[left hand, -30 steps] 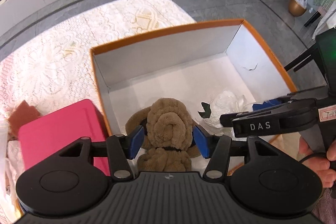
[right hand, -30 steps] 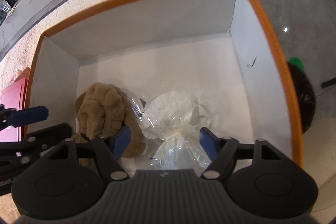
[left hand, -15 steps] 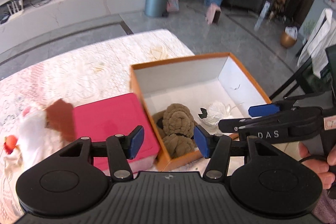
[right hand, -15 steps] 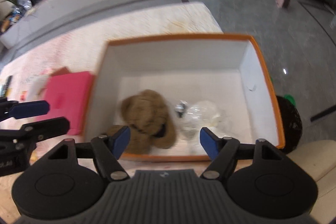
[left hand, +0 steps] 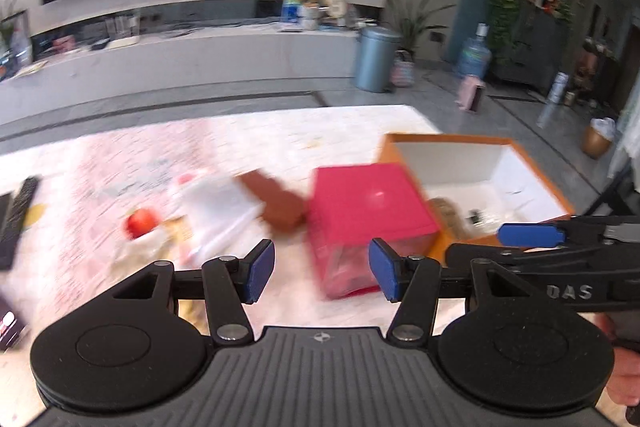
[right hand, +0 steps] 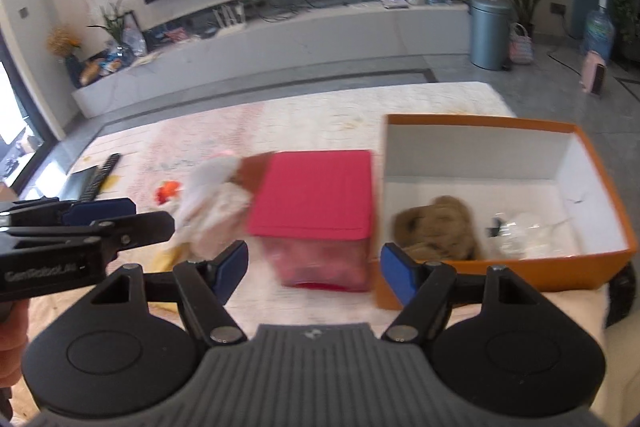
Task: Organize soft objects
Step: 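Move both tools back toward the remaining soft items on the table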
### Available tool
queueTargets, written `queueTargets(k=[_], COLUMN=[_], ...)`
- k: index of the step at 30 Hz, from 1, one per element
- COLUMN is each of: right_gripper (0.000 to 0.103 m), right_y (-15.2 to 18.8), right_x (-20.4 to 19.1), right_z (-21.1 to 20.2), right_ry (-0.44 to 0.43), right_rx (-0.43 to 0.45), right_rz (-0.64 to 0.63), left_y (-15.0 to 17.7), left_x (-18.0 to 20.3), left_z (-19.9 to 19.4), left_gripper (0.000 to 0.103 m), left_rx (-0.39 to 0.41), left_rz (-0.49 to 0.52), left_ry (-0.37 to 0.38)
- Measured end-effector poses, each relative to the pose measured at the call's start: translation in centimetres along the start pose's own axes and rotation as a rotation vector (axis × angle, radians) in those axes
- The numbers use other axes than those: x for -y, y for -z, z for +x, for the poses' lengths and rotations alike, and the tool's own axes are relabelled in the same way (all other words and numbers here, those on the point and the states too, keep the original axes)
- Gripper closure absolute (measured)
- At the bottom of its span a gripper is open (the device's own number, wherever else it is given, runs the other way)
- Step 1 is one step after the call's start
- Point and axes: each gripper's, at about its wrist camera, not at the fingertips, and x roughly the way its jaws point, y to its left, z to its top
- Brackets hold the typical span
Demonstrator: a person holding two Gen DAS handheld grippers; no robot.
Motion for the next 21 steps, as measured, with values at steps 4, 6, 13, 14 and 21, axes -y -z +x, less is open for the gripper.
queueTargets(k=[4,6,13,14,21], right_gripper=[0.031,0.032,0.041,0.041,0.042], right_y=[1.6,1.9,3.0,3.1,2.8], right_x=[-4.1,-5.7,-9.7,-10.1,-11.5], right_z=[1.2,2.1,7.3,8.1,13.1], right_ry=[-0.03,-0.055,-0.076,-0.083,-0.085], right_rx=[0.01,0.001,-0.069,-0.084,-0.149], right_rz=[-0.065,-0.091,-0.204,-0.211,-0.257], left_y=[1.8,2.7,5.9,6.1,6.5], left_x=[-4.0,-5.9,-11.5,-11.9,-14.6], left_z=[-0.8,-1.1,-0.6,-0.2,4.0], left_gripper=[0.039,0.039,0.039,0.038,0.038], left_rx=[-0.012,-0.015,-0.091,-0.105,-0.204], left_rz=[-0.049,-0.066,-0.13,-0.135,-0.193], left_ry=[-0.018,-0.039,-0.101,-0.103,-0.088])
